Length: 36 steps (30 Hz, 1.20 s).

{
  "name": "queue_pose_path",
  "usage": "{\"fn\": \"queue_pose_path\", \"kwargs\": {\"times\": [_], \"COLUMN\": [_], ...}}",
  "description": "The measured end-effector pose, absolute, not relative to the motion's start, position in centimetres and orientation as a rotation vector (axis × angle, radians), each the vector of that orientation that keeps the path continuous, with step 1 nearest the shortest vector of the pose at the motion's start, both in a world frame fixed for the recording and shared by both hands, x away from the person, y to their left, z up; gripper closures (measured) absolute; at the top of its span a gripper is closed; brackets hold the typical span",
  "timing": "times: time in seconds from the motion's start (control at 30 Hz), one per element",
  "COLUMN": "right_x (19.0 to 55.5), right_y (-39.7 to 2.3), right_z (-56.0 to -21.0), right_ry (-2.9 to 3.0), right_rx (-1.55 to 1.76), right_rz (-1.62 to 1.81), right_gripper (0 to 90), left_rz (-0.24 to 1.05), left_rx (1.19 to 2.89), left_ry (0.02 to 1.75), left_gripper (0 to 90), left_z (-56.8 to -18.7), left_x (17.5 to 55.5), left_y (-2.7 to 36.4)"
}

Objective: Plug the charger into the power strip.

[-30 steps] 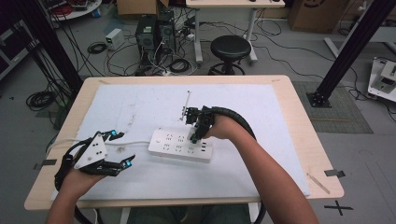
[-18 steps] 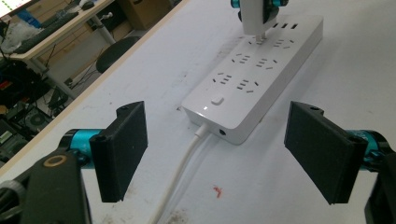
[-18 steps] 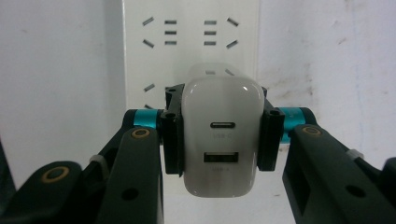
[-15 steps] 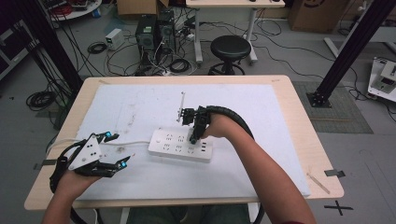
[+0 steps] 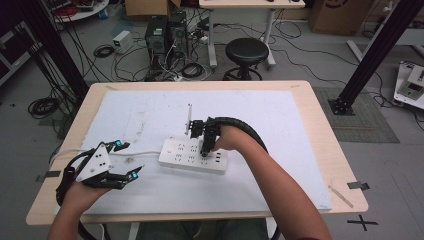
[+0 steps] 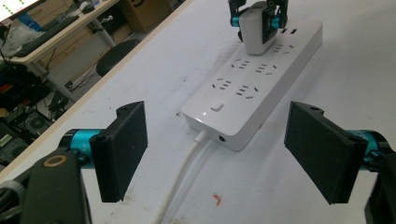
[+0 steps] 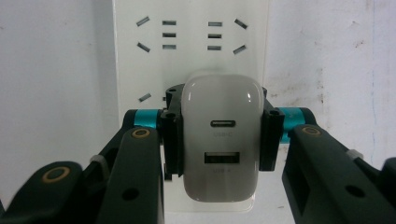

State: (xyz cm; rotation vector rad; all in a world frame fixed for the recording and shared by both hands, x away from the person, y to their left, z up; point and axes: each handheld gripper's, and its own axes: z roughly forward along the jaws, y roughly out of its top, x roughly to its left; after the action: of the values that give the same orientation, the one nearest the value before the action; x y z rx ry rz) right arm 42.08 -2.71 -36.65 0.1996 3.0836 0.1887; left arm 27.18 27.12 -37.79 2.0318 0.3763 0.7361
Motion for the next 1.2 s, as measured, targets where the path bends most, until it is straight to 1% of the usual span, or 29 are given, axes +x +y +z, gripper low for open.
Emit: {"fn": "queue_pose_path", "kwargs": {"times": [0.47, 0.73, 0.77, 0.8, 0.87, 0.93, 0.97, 1.2], "right_x": [41.7, 41.9, 41.9, 42.0, 42.0, 41.8, 41.7, 39.7], "right_y": [-2.1, -2.7, -2.9, -3.3, -4.2, -5.3, -6.0, -10.5], "right_z": [-37.0, -37.1, -37.1, -37.0, -36.5, -35.9, -35.5, -33.7], "right_ry": [3.059, 3.07, 3.082, 3.074, 3.057, 3.024, 3.018, 2.874], "right_rx": [0.17, 0.207, 0.214, 0.244, 0.318, 0.377, 0.411, 0.554], "right_rz": [0.12, 0.202, 0.217, 0.252, 0.364, 0.485, 0.537, 0.985], "right_gripper": [63.8, 62.4, 56.0, 45.7, 43.6, 37.0, 36.7, 26.9], "left_rz": [0.73, 0.721, 0.723, 0.722, 0.722, 0.721, 0.722, 0.708], "left_rx": [2.047, 2.059, 2.063, 2.063, 2.062, 2.06, 2.06, 2.044], "left_ry": [0.349, 0.345, 0.341, 0.337, 0.34, 0.338, 0.334, 0.33], "left_gripper": [21.4, 21.4, 21.4, 21.4, 21.4, 21.4, 21.4, 21.4], "left_z": [-37.7, -37.5, -37.4, -37.3, -37.2, -37.0, -36.9, -36.4], "left_x": [27.5, 27.5, 27.6, 27.7, 27.9, 28.2, 28.3, 29.0], "left_y": [25.7, 25.6, 25.6, 25.7, 25.6, 25.6, 25.6, 25.6]}}
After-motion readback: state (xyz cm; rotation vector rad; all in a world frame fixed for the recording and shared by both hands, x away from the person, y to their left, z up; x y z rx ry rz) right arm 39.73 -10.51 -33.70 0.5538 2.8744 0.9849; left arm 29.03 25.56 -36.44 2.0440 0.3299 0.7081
